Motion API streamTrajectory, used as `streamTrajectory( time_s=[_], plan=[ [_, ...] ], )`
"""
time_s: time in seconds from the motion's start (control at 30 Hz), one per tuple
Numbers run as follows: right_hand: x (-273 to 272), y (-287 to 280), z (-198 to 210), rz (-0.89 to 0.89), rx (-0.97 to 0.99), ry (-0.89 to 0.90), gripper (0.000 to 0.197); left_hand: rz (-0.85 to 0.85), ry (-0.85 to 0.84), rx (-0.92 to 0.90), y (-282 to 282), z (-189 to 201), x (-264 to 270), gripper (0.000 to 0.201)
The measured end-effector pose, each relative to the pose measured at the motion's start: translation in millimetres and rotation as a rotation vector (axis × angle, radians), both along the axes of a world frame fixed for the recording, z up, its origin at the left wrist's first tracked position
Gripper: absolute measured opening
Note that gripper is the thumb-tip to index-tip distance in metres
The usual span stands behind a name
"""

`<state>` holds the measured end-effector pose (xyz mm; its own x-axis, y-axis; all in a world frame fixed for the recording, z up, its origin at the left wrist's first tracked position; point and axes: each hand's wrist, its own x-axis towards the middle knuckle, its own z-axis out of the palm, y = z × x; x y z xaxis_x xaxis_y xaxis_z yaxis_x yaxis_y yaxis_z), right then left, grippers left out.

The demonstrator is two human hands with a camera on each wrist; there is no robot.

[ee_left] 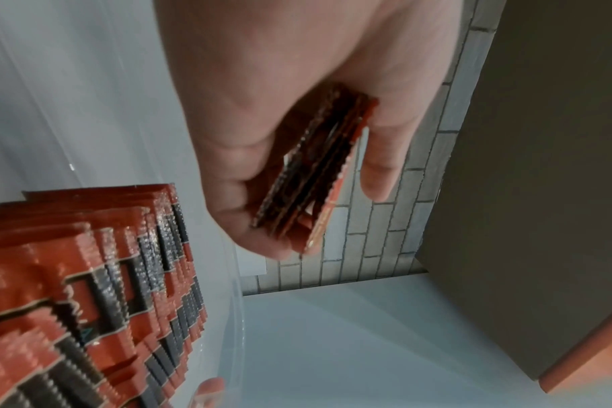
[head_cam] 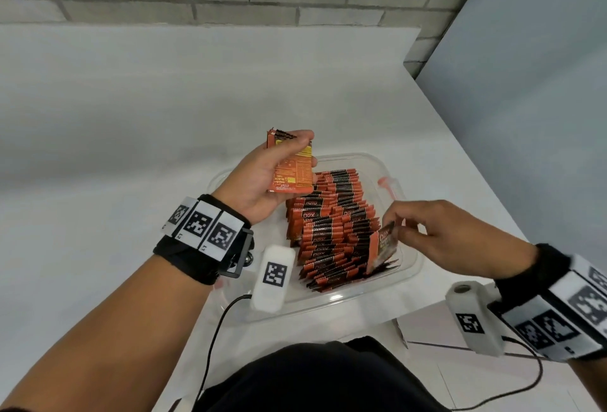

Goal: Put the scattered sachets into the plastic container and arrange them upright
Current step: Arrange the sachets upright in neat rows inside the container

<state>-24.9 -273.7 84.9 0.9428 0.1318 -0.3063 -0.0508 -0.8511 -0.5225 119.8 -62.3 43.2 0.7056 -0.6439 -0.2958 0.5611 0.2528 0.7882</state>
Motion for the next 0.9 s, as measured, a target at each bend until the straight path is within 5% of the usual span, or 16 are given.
streamTrajectory(
  time_s=[0.13,0.3,0.43,0.9],
  plan=[
    [-7,-2,3,0.042,-0.047,0.046,0.035,-0.003,0.005,0.005,-1,-2,-1,0.034],
    [-11,-2,-3,0.125,-0.195,0.087,0.019,0.002,-0.009,0.018,-1,-2,-1,0.034],
    [-17,0,-11,0.169,-0.325,0.056,0.027,0.003,-0.013,0.025,-1,-2,-2,0.035],
    [-3,5,-19,0.262,-0.428,0.081,0.016,0.004,-0.028,0.043,-1,-3,-2,0.035]
  ],
)
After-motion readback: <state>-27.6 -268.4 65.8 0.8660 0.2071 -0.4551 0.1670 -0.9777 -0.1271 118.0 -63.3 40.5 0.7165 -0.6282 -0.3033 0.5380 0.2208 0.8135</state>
